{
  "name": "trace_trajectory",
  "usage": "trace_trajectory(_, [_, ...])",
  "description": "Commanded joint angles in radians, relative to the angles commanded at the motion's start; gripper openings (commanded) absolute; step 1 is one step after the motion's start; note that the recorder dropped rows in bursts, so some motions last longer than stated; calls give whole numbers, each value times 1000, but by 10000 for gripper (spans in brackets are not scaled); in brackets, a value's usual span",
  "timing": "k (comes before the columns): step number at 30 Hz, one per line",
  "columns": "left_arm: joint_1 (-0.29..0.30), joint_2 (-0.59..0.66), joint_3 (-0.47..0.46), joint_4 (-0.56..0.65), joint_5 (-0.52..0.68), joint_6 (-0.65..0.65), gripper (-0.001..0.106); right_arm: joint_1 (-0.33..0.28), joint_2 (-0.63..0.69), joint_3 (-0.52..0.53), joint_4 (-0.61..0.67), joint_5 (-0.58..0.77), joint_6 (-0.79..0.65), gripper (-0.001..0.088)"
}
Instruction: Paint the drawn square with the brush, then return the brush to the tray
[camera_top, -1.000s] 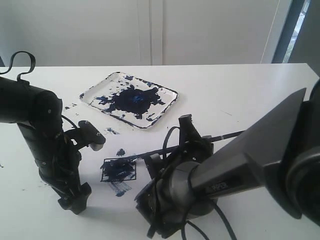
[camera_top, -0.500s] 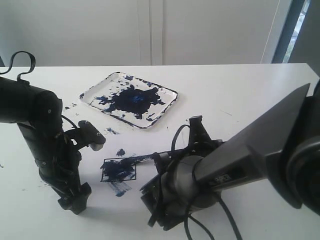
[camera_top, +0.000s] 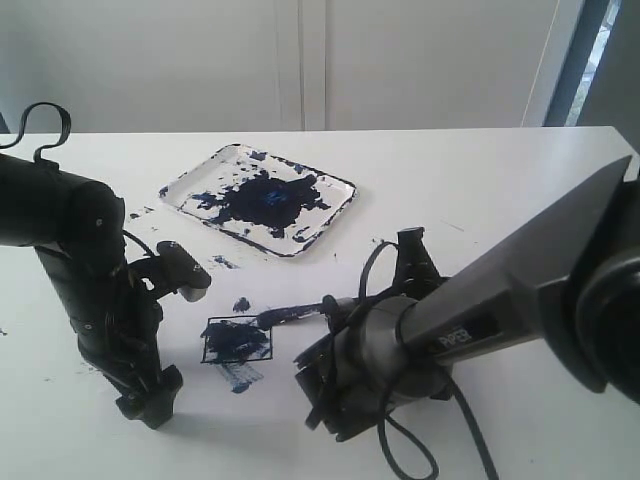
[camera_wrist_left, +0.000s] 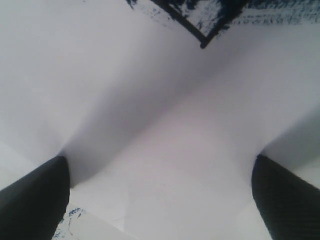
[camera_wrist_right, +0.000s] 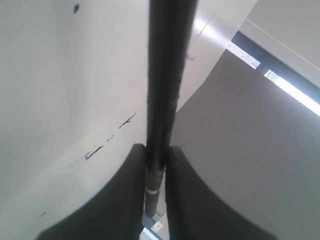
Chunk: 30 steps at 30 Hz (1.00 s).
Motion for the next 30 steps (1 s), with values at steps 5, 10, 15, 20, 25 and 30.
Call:
trace_trajectory(5, [0, 0, 0, 0, 0, 0, 985, 62, -14, 0, -40, 0, 2, 0])
trace_trajectory(10, [0, 0, 0, 0, 2, 0, 985, 68, 22, 0, -47, 0, 2, 0])
trace_trajectory(15, [0, 0, 0, 0, 2, 0, 985, 66, 57, -30, -45, 0, 0, 0])
trace_trajectory(20, [0, 0, 0, 0, 2, 0, 985, 31, 88, -58, -12, 0, -29, 0])
trace_trajectory(25, [0, 0, 0, 0, 0, 0, 985, -36, 88, -58, 38, 0, -29, 0])
trace_trajectory(30, [0, 0, 0, 0, 0, 0, 985, -25, 67, -56, 35, 0, 2, 0])
